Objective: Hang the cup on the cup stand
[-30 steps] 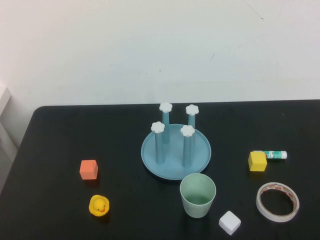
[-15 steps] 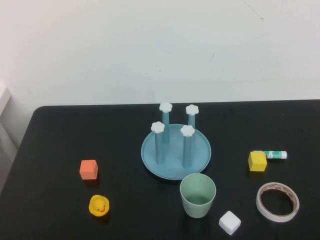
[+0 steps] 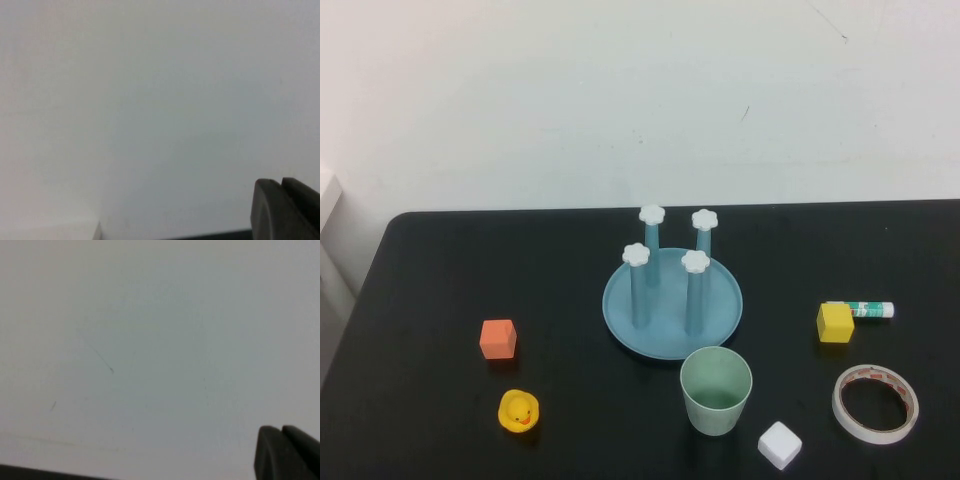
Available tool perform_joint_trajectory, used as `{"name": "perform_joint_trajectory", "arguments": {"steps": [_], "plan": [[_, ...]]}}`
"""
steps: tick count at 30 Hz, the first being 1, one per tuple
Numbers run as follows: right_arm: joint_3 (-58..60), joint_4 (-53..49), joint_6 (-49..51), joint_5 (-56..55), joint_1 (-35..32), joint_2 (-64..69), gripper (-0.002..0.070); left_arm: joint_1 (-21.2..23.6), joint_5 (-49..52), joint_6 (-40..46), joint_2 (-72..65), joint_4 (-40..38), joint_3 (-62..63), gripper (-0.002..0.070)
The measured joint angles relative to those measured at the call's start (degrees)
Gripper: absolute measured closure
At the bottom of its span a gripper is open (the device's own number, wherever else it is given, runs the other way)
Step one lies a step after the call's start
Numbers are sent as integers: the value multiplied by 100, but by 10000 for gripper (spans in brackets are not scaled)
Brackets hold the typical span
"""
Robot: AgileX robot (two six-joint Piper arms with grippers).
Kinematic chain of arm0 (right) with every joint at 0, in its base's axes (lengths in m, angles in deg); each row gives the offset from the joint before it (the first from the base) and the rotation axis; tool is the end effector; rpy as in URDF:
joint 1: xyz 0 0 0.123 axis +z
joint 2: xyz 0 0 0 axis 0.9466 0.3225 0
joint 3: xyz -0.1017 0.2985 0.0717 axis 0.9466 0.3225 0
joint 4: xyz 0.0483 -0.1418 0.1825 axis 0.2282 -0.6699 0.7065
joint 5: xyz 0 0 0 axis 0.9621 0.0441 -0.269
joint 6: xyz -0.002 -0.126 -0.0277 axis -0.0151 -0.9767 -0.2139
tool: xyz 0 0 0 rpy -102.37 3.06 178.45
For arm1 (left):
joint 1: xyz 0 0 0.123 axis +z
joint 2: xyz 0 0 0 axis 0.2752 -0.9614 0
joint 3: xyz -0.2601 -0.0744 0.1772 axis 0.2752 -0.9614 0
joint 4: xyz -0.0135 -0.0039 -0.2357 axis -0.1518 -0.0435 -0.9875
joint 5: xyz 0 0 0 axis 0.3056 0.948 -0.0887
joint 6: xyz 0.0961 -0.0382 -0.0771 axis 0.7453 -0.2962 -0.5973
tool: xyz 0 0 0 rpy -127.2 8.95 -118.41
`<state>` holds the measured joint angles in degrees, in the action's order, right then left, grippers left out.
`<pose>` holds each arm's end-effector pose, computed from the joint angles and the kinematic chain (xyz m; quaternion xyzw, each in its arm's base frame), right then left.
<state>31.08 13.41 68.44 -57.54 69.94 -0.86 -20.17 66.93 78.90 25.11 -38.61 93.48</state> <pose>0.0310 -0.0016 0.2996 -0.0527 0.6251 -0.0876 0.7738 0.0189 -0.0025 0.2987 0.0371 0.6195 -0.0175 0.7839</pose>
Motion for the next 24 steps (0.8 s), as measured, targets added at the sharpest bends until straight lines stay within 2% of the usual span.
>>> {"name": "perform_joint_trajectory", "arguments": {"steps": [4, 7, 8, 9, 14, 19, 24], "plan": [[-927, 97, -17, 1198, 0, 879, 677, 0, 903, 64, -494, 28, 465, 676], [-1497, 615, -501, 2087, 0, 1657, 678, 0, 1187, 64, -882, 6, 509, 676], [-1677, 930, -843, 2355, 0, 1962, 678, 0, 1240, 69, -1004, -43, 509, 676], [-2014, 1642, -1643, 2856, 0, 2540, 678, 0, 1289, 79, -1198, -131, 509, 676], [-2637, 3789, -3900, 3765, 0, 4209, 678, 0, 1299, 93, -1554, -349, 465, 676], [-2855, 5575, -5704, 3774, 198, 5766, 678, 0, 1275, 97, -1654, -360, 308, 676], [-2997, 5981, -6374, 3146, 1147, 7244, 678, 0, 1199, 168, -1659, -362, 154, 676]]}}
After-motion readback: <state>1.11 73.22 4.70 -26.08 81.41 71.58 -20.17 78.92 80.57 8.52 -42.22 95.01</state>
